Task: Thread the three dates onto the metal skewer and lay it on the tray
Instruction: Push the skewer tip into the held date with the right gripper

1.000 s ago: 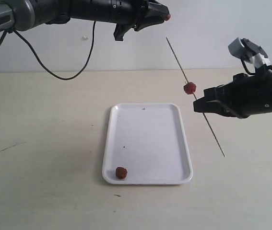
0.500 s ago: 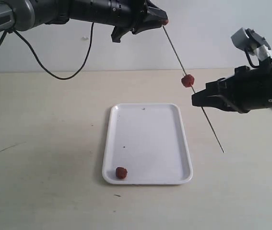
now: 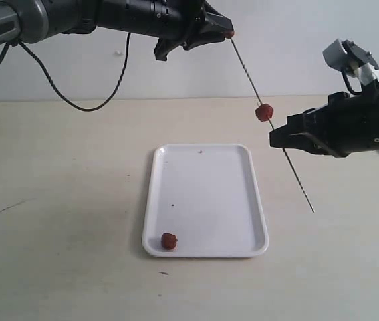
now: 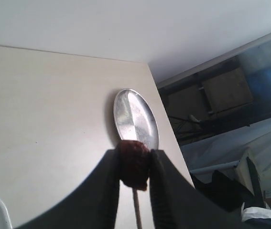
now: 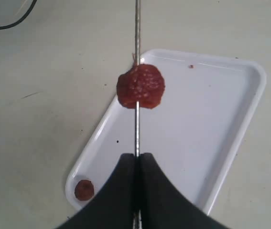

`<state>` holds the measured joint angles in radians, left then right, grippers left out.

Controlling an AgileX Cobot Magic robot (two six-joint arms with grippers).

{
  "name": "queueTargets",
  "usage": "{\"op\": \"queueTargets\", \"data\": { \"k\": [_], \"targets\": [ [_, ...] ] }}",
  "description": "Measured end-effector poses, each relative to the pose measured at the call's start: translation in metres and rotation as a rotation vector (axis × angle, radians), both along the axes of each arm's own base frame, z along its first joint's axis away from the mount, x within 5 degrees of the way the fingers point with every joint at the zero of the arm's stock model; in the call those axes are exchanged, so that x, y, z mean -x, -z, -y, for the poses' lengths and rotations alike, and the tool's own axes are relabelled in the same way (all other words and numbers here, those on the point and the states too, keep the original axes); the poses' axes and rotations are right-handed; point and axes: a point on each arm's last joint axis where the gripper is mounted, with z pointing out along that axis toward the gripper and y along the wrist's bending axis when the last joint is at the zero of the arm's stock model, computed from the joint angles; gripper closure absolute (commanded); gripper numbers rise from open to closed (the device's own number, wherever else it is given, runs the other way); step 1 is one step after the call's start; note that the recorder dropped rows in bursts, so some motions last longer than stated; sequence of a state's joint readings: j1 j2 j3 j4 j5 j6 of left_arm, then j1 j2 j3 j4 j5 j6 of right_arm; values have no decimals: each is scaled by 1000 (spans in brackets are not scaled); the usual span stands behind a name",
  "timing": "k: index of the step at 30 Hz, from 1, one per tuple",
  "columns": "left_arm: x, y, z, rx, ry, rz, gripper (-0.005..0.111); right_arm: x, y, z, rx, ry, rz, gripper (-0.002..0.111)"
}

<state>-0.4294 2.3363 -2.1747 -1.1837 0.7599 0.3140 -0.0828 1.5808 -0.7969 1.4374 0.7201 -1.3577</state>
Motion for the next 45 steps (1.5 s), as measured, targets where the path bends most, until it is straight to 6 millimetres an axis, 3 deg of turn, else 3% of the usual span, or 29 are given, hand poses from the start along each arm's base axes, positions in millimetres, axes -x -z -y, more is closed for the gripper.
{"op": "queueTargets", "data": {
  "k": [25,34,45],
  "targets": [
    [10,2,13,-31,51,6,85,-4,-3,1,-18,29,46,108],
    [21,3,28,-37,104,0,85,-8,-7,2,-37,62,89,108],
    [28,4,34,-44,152,-7,85,-23,-28,5,-33,95,169,108]
  ]
}}
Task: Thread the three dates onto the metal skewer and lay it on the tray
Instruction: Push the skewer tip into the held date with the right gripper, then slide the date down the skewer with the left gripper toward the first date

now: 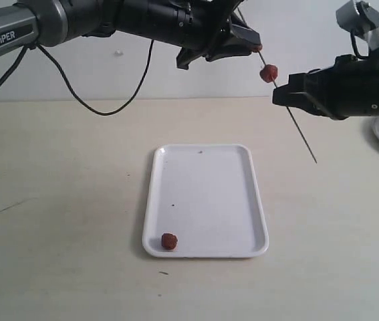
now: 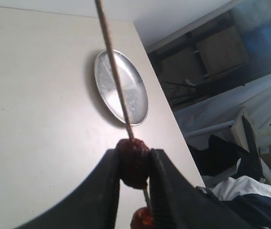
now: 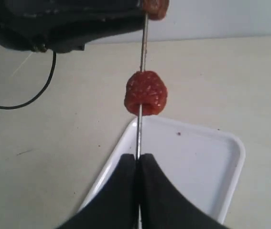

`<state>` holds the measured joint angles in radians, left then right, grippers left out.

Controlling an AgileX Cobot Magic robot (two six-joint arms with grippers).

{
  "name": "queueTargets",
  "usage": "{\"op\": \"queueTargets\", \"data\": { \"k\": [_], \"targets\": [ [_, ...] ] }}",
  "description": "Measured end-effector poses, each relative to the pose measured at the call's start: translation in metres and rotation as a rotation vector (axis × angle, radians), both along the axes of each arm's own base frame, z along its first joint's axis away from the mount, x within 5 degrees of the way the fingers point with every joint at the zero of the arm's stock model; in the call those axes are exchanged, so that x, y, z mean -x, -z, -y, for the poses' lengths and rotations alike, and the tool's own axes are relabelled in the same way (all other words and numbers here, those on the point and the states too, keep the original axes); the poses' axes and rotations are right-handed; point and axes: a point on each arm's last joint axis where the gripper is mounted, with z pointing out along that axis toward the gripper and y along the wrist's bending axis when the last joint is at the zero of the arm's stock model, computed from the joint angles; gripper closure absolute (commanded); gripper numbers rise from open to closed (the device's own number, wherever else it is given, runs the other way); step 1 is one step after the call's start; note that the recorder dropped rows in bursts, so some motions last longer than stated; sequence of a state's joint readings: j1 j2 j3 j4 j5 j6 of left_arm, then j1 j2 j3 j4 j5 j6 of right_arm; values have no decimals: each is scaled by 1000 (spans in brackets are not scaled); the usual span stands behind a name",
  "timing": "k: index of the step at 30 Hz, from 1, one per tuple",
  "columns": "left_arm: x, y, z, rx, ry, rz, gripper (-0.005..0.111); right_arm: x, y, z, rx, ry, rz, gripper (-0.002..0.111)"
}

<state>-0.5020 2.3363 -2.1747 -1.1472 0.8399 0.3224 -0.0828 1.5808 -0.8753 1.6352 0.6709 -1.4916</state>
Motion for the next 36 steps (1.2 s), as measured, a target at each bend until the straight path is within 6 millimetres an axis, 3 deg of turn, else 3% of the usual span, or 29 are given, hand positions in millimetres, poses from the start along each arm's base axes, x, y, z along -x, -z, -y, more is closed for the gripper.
{"op": "queueTargets", "data": {
  "k": [17,26,36],
  "targets": [
    [8,-2,8,-2,41,7,85,-8,-10,3,-8,35,59,108],
    [11,-1,9,-10,69,15,61,-9,-12,3,-11,36,69,108],
    [16,0,13,-36,120,54,61,-8,-13,1,-7,13,75,108]
  ]
}}
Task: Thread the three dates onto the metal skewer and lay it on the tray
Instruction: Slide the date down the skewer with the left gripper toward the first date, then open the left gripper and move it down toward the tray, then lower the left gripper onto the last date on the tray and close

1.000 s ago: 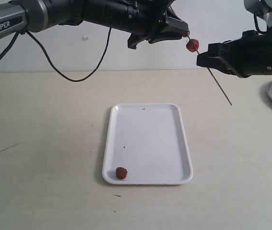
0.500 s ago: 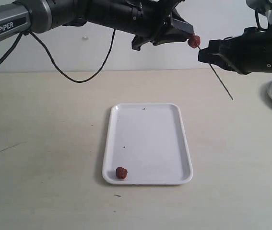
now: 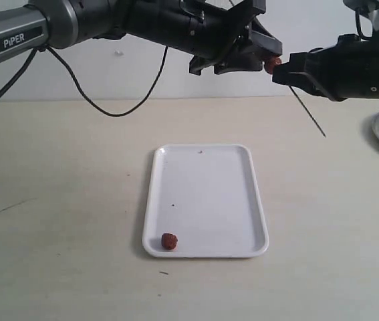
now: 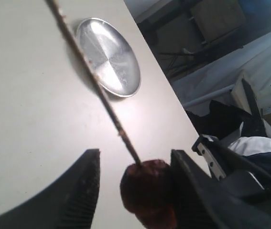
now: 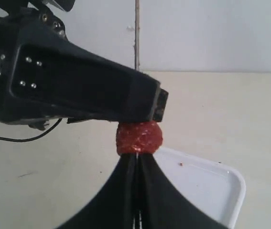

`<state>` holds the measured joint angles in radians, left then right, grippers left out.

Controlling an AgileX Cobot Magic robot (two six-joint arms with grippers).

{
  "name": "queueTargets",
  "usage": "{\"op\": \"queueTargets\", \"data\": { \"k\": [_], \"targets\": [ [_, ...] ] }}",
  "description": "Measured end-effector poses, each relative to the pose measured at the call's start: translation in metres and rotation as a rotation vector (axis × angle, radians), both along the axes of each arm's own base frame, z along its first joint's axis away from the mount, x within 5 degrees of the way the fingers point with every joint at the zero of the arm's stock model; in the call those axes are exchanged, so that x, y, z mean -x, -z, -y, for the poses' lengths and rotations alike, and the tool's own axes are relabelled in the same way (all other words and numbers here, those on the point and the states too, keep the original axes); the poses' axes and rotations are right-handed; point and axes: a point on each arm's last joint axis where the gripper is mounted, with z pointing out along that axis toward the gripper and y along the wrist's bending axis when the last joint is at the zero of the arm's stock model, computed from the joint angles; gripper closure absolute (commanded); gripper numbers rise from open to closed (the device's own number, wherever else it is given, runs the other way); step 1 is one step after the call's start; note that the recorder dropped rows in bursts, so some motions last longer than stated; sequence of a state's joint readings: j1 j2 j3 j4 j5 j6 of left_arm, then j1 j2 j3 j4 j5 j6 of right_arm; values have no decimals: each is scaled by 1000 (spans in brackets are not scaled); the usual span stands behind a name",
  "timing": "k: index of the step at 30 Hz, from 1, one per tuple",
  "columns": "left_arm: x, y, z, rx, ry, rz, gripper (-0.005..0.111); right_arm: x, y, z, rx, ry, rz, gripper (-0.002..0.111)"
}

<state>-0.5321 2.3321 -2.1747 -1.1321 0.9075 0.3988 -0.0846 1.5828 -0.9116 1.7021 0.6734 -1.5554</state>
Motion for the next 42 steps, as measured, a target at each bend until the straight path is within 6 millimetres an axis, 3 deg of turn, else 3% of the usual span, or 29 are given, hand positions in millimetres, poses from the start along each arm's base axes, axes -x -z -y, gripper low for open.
{"op": "queueTargets", "data": {
  "k": [6,13,21,27,32,36,42],
  "targets": [
    [1,2,-5,-73,44,61,61,-1,6,5,61,44,-43,108],
    [2,-25,-28,-138,48,148,61,1,6,6,90,53,-57,108],
    [16,-27,-47,-378,191,188,61,7,-1,11,160,79,-57,108],
    [29,-22,-44,-595,261,282,61,6,3,19,251,139,-98,108],
    [46,-7,-28,-769,314,320,61,6,5,22,282,164,-108,108],
    [78,27,-8,-893,296,163,61,6,6,23,299,155,-109,108],
    [99,60,-23,-1193,121,73,61,8,8,22,292,154,-120,108]
  ]
}}
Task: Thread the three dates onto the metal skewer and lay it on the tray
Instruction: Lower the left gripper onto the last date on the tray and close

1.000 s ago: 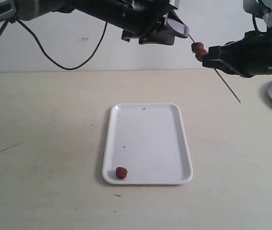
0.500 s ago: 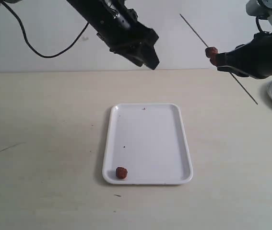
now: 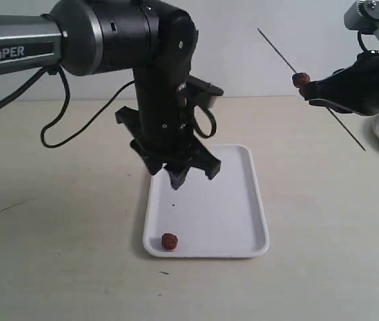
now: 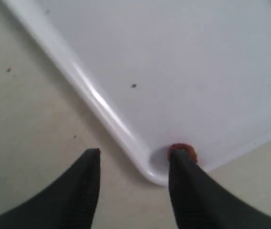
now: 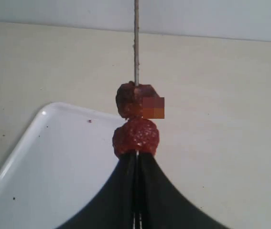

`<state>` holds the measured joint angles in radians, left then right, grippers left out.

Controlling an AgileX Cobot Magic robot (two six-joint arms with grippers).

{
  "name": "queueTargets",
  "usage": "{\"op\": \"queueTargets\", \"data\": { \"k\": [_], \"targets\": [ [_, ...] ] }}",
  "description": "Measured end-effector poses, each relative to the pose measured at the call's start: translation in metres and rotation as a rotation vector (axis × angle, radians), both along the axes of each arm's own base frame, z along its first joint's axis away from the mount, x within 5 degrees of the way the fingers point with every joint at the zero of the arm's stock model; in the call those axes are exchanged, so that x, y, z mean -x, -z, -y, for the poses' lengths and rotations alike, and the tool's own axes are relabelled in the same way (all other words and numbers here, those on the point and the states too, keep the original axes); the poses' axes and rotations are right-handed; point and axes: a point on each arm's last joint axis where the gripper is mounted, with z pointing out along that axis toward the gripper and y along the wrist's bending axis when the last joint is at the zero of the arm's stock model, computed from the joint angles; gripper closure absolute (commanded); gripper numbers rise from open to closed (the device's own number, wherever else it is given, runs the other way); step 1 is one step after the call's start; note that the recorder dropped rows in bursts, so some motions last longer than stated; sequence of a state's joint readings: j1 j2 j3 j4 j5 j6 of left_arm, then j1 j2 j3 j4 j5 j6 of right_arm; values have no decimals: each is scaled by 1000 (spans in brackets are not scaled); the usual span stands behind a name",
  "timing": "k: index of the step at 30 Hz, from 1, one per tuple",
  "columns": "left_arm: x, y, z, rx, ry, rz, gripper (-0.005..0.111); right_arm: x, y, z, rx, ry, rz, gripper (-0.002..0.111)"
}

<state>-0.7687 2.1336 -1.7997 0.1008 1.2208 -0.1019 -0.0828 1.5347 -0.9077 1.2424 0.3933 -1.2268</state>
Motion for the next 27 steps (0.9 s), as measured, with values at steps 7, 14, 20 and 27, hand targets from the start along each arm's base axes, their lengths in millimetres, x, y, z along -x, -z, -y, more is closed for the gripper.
{"op": "queueTargets", "data": {
  "k": [7,14,20,27],
  "targets": [
    [72,6,15,140,-157,137,61,4,2,-7,-48,-62,-30,108],
    [91,39,14,199,-418,153,61,9,10,-7,-54,-54,-59,108],
    [87,48,11,165,-487,192,61,9,11,-7,-58,-52,-60,108],
    [84,65,10,118,-529,203,61,9,11,-7,-59,-51,-61,108]
  ]
}}
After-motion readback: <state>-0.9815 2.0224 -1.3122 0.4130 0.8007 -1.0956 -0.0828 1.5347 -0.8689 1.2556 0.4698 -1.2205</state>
